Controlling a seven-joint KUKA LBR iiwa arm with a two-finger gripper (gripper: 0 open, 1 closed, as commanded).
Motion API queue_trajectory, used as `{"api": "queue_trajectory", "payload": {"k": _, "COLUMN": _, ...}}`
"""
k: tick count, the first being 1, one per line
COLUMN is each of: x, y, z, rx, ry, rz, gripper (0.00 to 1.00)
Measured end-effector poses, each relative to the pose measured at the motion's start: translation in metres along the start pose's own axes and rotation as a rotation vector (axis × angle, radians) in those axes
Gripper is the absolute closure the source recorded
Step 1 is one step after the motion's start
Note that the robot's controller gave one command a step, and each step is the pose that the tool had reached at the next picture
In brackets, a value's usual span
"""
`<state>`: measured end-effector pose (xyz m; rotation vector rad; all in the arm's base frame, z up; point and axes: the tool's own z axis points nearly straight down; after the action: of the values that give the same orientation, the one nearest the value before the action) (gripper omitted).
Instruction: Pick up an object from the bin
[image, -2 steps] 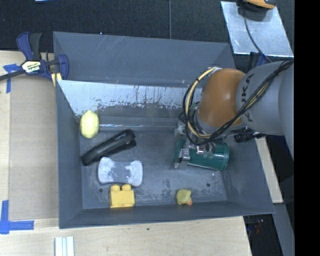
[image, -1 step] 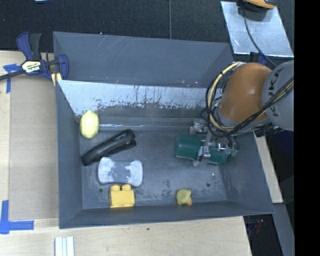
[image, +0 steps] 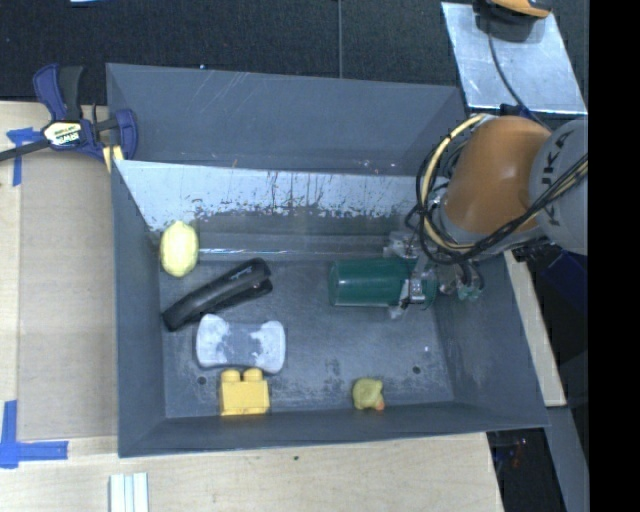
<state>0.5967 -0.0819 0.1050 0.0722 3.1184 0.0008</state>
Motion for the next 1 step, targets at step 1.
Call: {"api": "queue_trajectory", "payload": {"k": 1, "x": -0.0003, "y": 0.0005, "z": 0.0001, "rx": -0.001, "ry": 0.000, "rz": 0.000, "gripper": 1.00}}
